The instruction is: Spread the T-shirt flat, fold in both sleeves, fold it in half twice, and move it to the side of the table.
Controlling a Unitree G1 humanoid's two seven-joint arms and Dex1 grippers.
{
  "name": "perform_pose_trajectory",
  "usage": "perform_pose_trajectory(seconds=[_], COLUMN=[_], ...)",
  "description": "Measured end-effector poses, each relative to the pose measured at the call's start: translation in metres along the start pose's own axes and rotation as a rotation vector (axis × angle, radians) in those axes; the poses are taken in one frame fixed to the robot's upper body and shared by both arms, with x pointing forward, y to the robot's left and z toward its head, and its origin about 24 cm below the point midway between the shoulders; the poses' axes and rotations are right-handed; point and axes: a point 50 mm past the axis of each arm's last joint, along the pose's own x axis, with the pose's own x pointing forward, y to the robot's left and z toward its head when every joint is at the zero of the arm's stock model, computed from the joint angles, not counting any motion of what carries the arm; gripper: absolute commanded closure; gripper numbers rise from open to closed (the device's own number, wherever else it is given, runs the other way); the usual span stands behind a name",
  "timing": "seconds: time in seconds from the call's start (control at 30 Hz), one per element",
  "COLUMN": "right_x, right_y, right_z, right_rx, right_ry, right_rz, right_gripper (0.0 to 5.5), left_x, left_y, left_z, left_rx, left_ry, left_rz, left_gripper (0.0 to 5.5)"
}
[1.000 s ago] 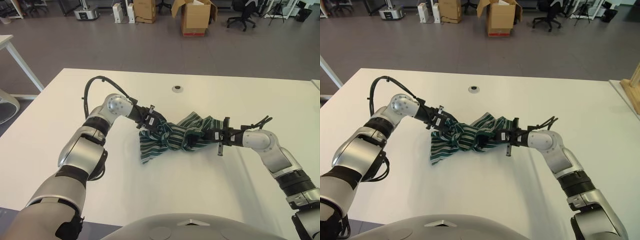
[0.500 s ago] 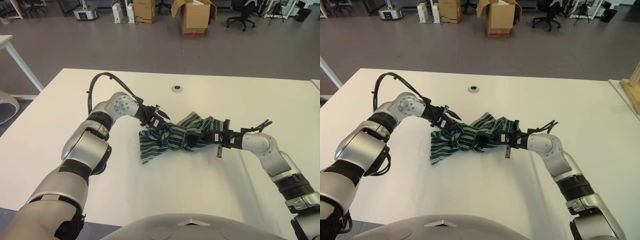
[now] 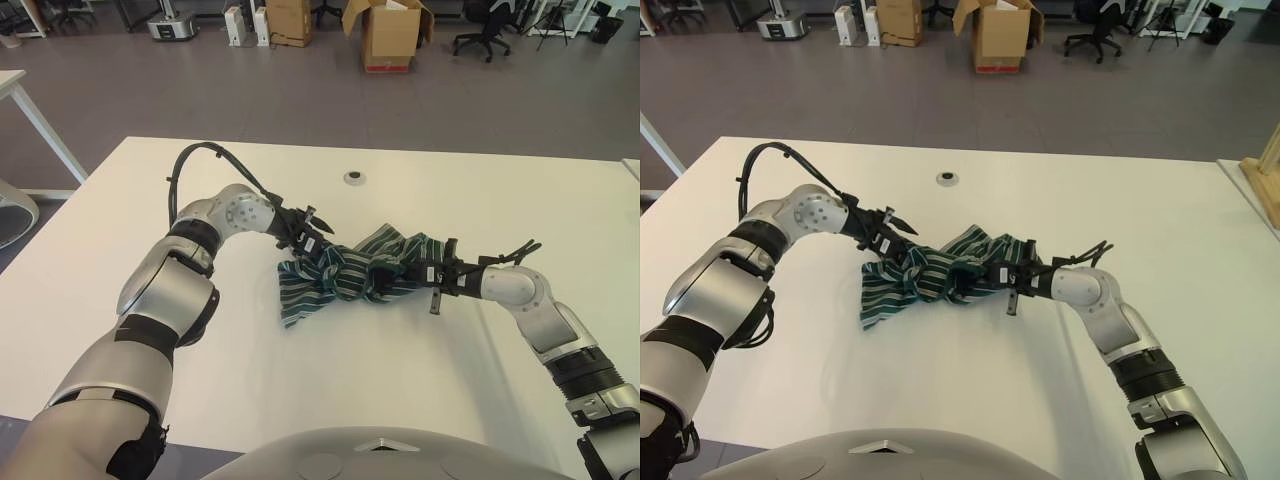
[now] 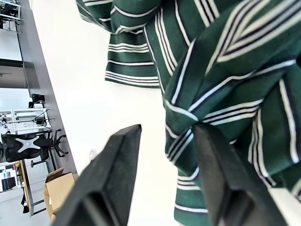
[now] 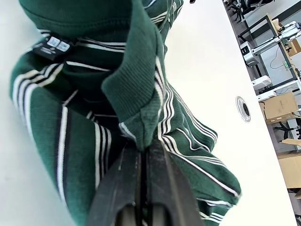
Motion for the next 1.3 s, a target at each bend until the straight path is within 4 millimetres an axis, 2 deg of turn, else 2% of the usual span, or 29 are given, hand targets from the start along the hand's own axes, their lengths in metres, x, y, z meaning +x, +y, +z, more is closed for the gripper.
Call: perform_pose_trajectory(seconds=[0.27,0.47,0.67,0.73,0.83,0.97,1.0,1.07,1.13,1.23,1.3], right_x=[0.0,0.001,-0.006,-0.02,-0.04,-0.065,-0.073,-0.086,-0.098,-0.108,-0.118], right_y=[0.0,0.0,-0.008,-0.023,-0.053,-0.094,-0.109,-0.133,-0.149,-0.167,-0.183], right_z=[0.0,0.001,-0.001,-0.003,0.002,0.022,0.033,0.05,0.06,0.062,0.074], right_rx=[0.0,0.002,0.054,0.168,0.348,0.514,0.557,0.623,0.671,0.756,0.765], right_ry=[-0.002,-0.004,-0.03,-0.081,-0.207,-0.422,-0.514,-0.639,-0.719,-0.773,-0.822], right_rz=[-0.008,-0.008,-0.057,-0.142,-0.259,-0.352,-0.379,-0.429,-0.465,-0.529,-0.581], right_gripper=[5.5,5.5,5.5,5.5,5.5,5.5,5.5,5.5,5.5,5.5,5.5], left_x=[0.002,0.007,0.005,-0.011,-0.041,-0.074,-0.089,-0.121,-0.146,-0.166,-0.182], left_y=[0.0,-0.005,-0.02,-0.014,0.006,0.03,0.042,0.063,0.074,0.082,0.092], left_z=[0.002,0.004,0.001,-0.005,-0.013,-0.017,-0.016,-0.013,-0.013,-0.013,-0.011], left_rx=[0.012,0.018,-0.024,-0.108,-0.3,-0.555,-0.594,-0.615,-0.625,-0.633,-0.613], left_ry=[-0.019,-0.03,-0.048,-0.068,-0.146,-0.35,-0.415,-0.492,-0.515,-0.519,-0.517], left_rz=[0.015,-0.007,-0.039,0.047,0.199,0.306,0.369,0.501,0.611,0.713,0.795], left_gripper=[5.48,5.48,5.48,5.48,5.48,5.48,5.48,5.48,5.48,5.48,5.48])
